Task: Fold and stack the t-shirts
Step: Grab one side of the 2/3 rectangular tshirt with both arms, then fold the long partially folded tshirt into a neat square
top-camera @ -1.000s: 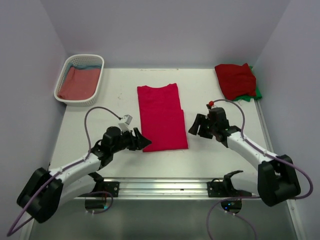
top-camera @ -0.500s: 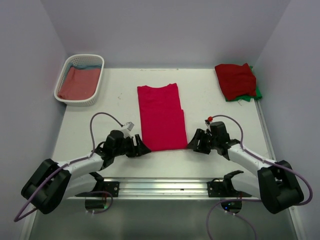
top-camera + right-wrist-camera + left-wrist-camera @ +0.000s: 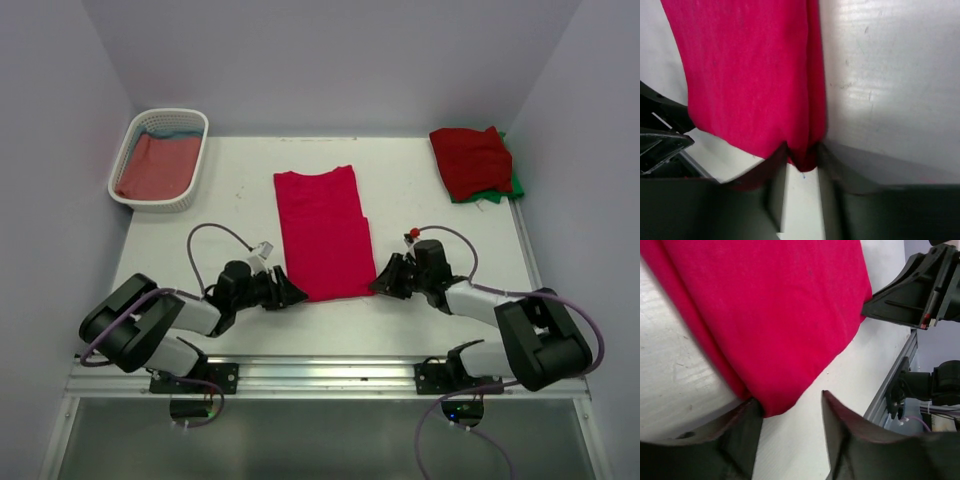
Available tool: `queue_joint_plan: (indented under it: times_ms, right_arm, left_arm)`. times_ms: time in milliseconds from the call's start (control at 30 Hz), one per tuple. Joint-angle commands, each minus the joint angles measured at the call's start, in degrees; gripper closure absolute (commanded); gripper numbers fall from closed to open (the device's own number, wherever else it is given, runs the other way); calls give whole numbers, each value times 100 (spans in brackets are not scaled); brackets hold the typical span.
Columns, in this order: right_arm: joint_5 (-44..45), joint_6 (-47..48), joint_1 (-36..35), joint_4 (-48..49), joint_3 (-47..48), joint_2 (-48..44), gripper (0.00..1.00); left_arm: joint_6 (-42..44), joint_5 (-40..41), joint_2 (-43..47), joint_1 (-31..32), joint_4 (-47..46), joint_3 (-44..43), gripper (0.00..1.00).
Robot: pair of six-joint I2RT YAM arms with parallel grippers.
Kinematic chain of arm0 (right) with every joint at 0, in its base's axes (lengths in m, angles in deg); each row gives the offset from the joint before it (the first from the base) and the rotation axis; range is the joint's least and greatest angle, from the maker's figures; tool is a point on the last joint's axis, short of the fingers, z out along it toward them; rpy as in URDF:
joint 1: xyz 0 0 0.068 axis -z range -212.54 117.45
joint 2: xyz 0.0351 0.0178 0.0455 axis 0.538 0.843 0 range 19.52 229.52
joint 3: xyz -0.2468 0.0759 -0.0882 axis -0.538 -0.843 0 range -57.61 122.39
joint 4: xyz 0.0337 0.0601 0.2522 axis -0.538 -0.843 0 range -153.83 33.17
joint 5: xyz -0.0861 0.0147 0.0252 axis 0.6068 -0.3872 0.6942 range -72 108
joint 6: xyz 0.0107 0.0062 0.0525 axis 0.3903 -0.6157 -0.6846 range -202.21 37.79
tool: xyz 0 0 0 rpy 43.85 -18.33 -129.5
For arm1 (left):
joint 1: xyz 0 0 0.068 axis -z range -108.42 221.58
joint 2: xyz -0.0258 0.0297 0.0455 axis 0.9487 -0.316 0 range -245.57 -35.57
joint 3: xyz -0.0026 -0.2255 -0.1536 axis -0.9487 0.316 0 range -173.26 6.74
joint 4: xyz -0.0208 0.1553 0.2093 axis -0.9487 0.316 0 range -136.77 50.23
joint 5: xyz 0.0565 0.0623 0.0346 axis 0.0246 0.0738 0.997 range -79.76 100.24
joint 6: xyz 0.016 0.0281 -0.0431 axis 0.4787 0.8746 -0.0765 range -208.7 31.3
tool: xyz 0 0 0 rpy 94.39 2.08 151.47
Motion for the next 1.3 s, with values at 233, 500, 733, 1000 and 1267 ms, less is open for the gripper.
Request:
queue_joint_plan:
  times_ms: [233, 500, 733, 1000, 1267]
  right_arm:
    - [496, 73, -347, -271, -383, -409, 100]
    - [875, -23, -1077, -2935, -173, -3178, 100]
    - [848, -85, -1121, -4808, 494, -4700, 100]
    - [1515, 520, -1122, -3987, 1224, -3773, 100]
    - [2413, 1303, -1095, -2377, 2479, -1416, 100]
  left_arm:
    - [408, 282, -669, 16, 831, 501, 100]
    - [13, -229, 2227, 226, 2497, 1135, 100]
    - [-286, 121, 5429, 481, 5724, -77, 100]
    - [416, 702, 4659, 481, 5965, -1106, 100]
    - [1576, 2240, 3279, 411, 5296, -2370, 100]
